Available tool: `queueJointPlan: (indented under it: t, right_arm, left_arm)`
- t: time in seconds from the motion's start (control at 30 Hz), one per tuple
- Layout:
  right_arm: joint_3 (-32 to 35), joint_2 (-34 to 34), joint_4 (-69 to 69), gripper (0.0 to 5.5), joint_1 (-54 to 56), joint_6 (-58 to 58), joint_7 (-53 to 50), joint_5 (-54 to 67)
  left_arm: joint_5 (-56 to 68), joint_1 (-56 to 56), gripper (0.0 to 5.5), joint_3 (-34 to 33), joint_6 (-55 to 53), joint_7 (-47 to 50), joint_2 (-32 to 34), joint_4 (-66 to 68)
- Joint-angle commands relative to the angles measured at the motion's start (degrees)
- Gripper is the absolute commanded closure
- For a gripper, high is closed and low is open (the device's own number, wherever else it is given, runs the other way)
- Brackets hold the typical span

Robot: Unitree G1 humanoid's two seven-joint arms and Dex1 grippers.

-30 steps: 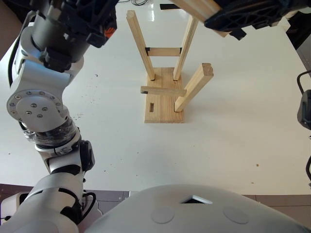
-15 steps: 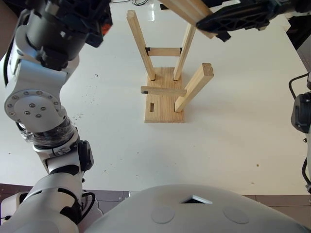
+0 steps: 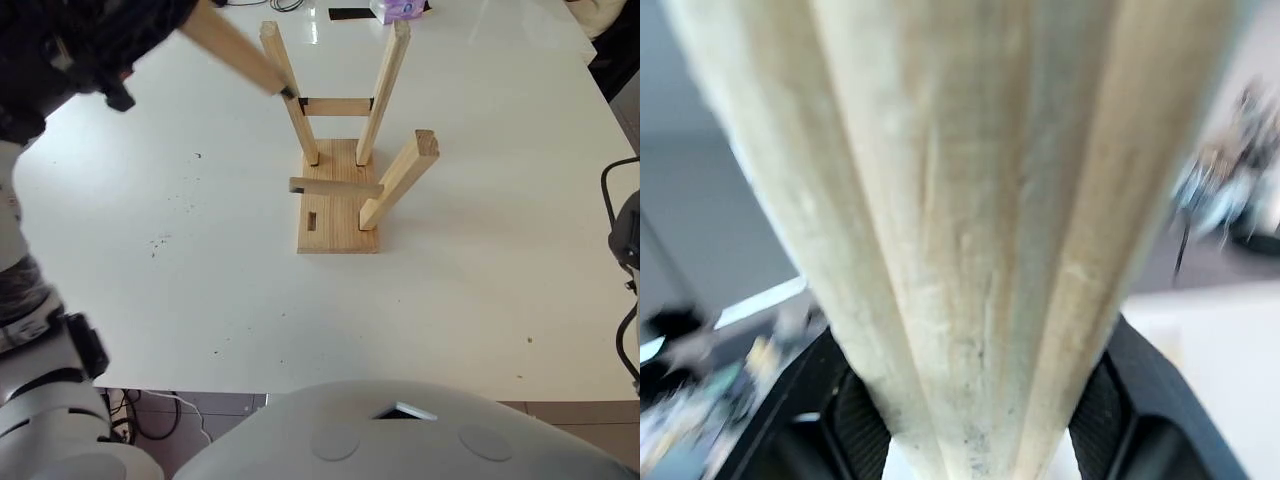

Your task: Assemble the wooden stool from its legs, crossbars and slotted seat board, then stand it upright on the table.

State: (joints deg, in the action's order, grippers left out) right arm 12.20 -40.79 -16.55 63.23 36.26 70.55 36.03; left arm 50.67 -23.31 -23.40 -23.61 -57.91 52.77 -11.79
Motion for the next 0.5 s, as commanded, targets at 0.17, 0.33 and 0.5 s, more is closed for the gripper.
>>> queueJointPlan:
  t: [0.17, 0.33, 0.5]
  right_arm:
    - [4.2, 1.6, 3.7, 1.86, -7.8, -1.1, -7.9, 0.8]
    - [2.0, 2.6, -0.2, 1.86, -5.5, -3.6, -7.3, -1.0]
    - [-1.1, 3.1, -5.3, 1.86, -1.8, -6.6, -5.1, -3.0]
  left_arm:
    - [-6.4, 11.2, 3.45, 1.3, 5.3, -4.7, -4.8, 1.9]
    - [-7.5, 16.6, 3.45, 3.7, 8.3, -0.1, -14.1, -2.3]
    - [-10.7, 23.6, 3.45, 6.2, 11.3, 3.2, -20.3, -4.9]
